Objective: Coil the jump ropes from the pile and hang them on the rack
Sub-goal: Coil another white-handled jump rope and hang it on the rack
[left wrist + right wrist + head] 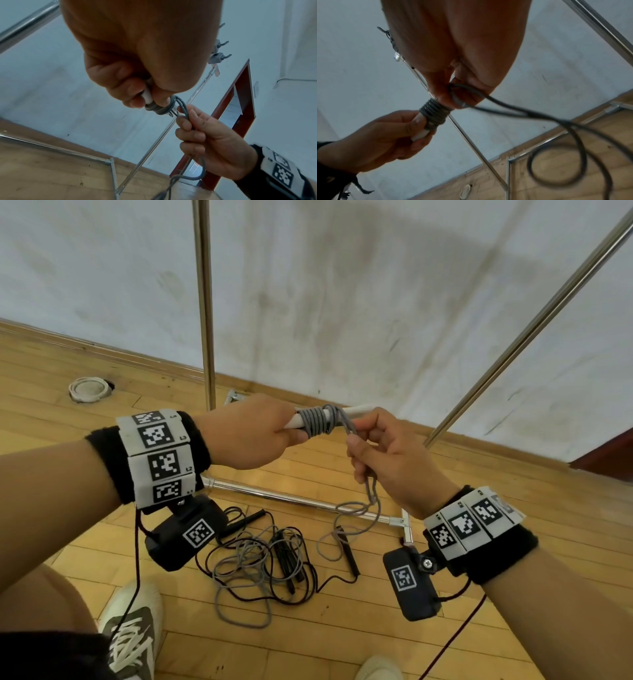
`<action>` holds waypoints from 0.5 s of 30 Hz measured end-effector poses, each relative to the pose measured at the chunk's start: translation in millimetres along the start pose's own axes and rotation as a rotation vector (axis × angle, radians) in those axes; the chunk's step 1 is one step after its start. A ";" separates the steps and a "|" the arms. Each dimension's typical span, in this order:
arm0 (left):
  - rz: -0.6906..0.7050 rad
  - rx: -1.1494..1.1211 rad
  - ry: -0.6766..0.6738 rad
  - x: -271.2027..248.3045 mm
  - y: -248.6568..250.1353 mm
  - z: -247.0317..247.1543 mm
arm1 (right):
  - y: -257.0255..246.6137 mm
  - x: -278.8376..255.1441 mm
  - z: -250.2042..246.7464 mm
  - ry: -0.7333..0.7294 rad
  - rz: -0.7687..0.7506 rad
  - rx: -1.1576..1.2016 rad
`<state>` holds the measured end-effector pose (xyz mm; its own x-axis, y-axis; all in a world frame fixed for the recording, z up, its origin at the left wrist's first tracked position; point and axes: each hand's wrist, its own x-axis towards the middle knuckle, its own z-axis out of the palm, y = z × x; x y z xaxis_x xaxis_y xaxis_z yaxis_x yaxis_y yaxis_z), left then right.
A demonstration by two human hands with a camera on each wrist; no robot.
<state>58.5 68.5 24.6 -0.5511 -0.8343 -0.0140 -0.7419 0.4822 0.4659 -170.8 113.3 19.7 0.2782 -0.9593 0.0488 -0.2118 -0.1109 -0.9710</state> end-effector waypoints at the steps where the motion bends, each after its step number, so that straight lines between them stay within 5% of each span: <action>1: 0.006 -0.010 0.015 -0.8 0.0 -0.8 | 3.2 -0.4 1.7 0.011 -0.005 0.009; 8: 0.081 -0.158 0.047 -8.4 8.4 -11.2 | 17.6 -2.7 0.2 -0.140 0.024 0.140; 15: 0.127 -0.269 -0.084 -18.0 14.8 -18.7 | 27.8 -5.4 -3.5 -0.084 0.045 -0.109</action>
<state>64.6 85.7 48.3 -0.6708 -0.7416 -0.0082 -0.5436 0.4841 0.6856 -181.4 114.5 -6.8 0.3425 -0.9394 -0.0181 -0.3249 -0.1003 -0.9404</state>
